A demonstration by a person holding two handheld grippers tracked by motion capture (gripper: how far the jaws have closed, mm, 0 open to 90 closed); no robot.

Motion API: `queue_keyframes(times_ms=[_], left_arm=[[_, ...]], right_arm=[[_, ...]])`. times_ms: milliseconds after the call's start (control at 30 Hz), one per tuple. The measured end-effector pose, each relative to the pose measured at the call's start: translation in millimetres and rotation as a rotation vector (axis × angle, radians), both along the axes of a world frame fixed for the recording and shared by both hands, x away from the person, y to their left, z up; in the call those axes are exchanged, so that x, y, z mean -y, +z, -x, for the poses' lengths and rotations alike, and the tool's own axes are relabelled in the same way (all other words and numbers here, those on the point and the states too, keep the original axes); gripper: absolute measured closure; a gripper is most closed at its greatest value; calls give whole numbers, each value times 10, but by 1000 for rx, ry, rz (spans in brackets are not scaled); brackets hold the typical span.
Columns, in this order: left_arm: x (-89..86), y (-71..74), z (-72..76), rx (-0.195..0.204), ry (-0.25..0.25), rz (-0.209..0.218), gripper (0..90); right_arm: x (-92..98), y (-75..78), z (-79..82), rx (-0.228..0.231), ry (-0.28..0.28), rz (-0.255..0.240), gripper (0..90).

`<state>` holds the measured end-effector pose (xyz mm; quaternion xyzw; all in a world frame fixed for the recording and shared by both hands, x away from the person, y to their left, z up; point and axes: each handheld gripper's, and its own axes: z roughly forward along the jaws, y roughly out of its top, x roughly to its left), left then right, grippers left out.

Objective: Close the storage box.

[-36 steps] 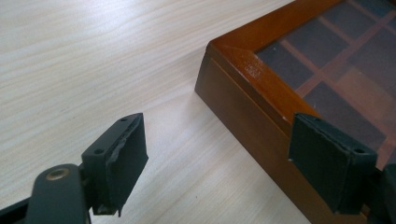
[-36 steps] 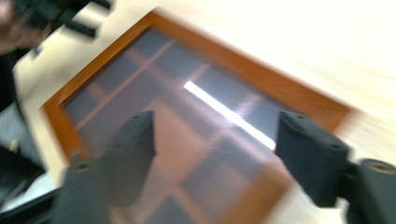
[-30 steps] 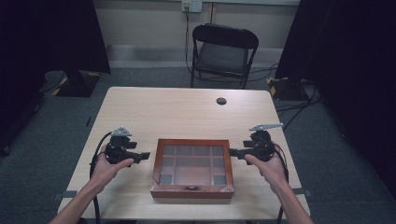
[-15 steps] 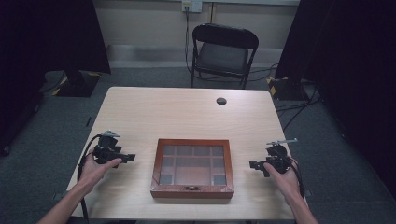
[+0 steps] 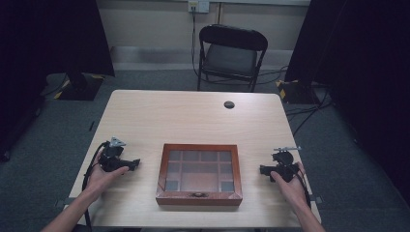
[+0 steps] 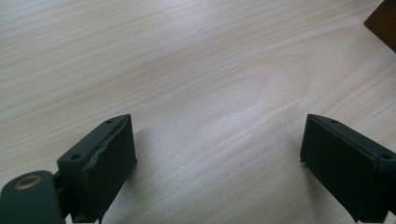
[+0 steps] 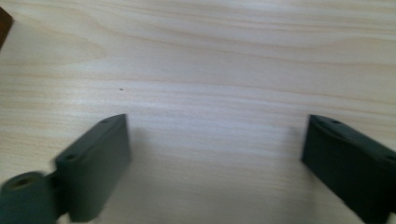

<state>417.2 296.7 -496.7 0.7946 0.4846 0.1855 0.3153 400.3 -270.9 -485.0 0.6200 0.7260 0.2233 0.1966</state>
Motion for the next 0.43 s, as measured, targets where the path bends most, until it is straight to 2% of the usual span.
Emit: queue_keyframes(times_ms=[33, 67, 100, 267, 333, 433], left_arm=[[-4, -26, -2, 21, -8, 1, 62], [5, -67, 0, 47, -2, 21, 22], [10, -65, -1, 45, 1, 19, 0], [15, -68, -6, 44, 1, 22, 0], [16, -68, -6, 44, 1, 23, 0], [15, -67, -7, 45, 0, 20, 0]], right_arm=[[-12, -26, 4, 15, 15, 0, 0], [-31, -53, 14, 35, 35, -1, 0], [-46, -65, 22, 52, 45, -3, 0], [-78, -117, 42, 124, 41, -17, 0], [-79, -157, 58, 175, 50, -27, 0], [-80, -164, 59, 185, 51, -30, 0]])
